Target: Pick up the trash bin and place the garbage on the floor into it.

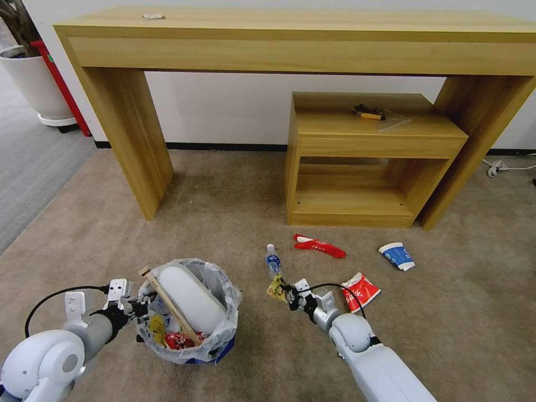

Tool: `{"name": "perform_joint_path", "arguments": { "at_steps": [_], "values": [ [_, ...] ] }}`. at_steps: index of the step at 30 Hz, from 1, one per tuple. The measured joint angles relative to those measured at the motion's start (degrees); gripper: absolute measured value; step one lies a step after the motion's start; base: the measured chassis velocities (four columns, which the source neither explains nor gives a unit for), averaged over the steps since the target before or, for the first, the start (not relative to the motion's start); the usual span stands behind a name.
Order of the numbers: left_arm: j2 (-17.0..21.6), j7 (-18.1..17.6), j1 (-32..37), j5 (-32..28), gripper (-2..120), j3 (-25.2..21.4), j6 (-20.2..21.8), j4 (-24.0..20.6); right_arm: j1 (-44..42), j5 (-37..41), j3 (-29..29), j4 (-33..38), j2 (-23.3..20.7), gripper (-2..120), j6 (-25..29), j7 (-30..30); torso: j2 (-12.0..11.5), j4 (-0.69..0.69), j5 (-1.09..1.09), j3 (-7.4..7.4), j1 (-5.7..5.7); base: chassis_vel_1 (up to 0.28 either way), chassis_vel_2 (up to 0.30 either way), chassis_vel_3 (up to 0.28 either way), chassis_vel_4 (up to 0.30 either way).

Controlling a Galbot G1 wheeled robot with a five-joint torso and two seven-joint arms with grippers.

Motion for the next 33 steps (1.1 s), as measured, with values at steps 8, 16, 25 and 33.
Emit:
{"name": "perform_joint_path", "arguments": {
  "at_steps": [8,16,25,33],
  "values": [
    [1.69,0.14,-1.84,-0.19,0,2.64,0.0,0.95,1.87,9.11,0.84,18.51,-7.7,0,-1.97,-0.45,0.01,-0.01,-0.01,0.0,0.0,0.0,0.0,0.0,0.0],
    [4.44,-0.53,-5.02,-1.18,0,9.33,0.0,1.79,9.41,17.3,-7.66,25.92,-14.25,0,-7.42,-4.67,0.01,0.0,-0.01,0.0,0.0,0.0,0.0,0.0,0.0],
    [6.08,-4.09,-11.27,-4.04,0,17.47,0.0,2.75,15.52,18.19,-18.28,26.24,-14.35,0,-9.06,-5.2,0.01,0.0,-0.01,0.0,0.01,0.0,0.0,0.0,0.0],
    [8.43,-9.13,-15.81,-8.88,0,21.35,0.0,2.92,16.13,10.05,-25.09,23.15,-14.84,0,-9.37,-7.15,0.0,0.0,-0.01,0.0,0.01,0.0,0.0,0.0,0.0]
  ]
}}
